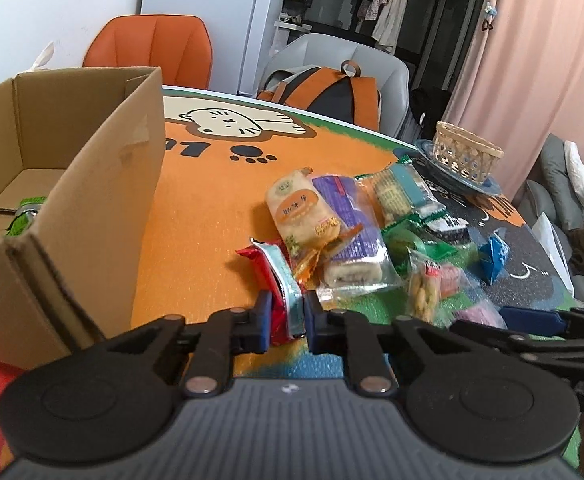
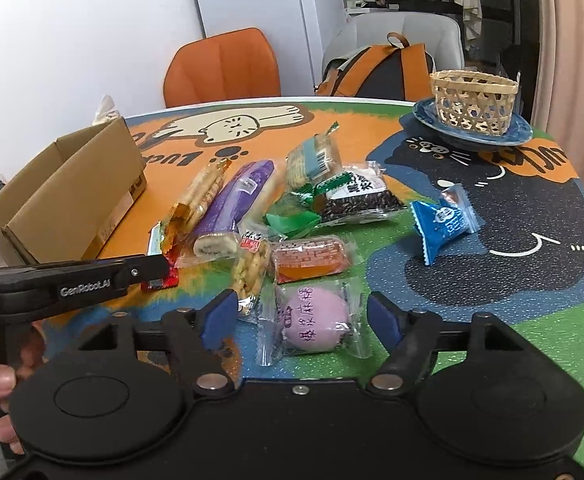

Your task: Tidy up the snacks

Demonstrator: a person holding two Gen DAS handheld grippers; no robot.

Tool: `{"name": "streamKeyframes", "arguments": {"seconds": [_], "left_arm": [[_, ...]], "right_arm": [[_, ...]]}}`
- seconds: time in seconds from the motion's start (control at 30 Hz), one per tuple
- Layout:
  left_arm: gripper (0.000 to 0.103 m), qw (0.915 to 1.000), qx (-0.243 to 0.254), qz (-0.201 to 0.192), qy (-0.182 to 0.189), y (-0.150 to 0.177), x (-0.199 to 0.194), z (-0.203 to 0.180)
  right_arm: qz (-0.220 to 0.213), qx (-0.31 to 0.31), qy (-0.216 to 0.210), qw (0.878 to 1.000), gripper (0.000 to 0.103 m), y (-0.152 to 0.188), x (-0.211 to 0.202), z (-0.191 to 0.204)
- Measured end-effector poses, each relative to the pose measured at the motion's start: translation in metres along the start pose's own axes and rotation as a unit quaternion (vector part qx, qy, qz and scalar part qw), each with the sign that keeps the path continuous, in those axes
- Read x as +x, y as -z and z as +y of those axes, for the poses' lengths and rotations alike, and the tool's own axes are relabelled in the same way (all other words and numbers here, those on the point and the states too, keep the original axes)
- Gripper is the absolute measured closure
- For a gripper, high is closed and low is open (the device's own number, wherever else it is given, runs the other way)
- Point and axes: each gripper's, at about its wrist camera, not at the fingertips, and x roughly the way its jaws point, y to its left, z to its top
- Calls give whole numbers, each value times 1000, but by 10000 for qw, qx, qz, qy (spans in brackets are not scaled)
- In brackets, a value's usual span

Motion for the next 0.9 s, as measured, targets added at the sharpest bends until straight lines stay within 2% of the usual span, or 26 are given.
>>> {"name": "streamKeyframes", "arguments": {"seconds": [0.1,0.17,0.5,0.53,0.6,0.67,0.7,0.73,0.9], "left_arm": [[87,10000,-5,21,29,3,-4,2],[87,10000,-4,48,79,5,-8,3],[87,9997,89,125,169,15,-25,6],[83,9998,103,120,131,15,-27,5],[80,9998,160,93,23,15,-31,4],[69,9997,217,55,-34,13,-32,1],[57,9997,226,13,-40,13,-32,0],[51,9997,230,-35,-78,12,-31,-2],[51,9995,212,-68,-233,9,-19,-7]], "right_arm": [[34,-56,71,10000,33,3,2,3],[99,-40,75,9999,43,5,3,4],[38,1,136,9999,53,10,-12,7],[49,1,124,9999,54,10,-14,7],[82,-21,99,9999,53,10,-16,8],[53,-48,125,9999,49,11,-16,9],[42,-54,130,9999,47,11,-16,9],[25,-69,133,9999,45,11,-15,9],[14,-185,153,9997,36,11,-11,14]]}}
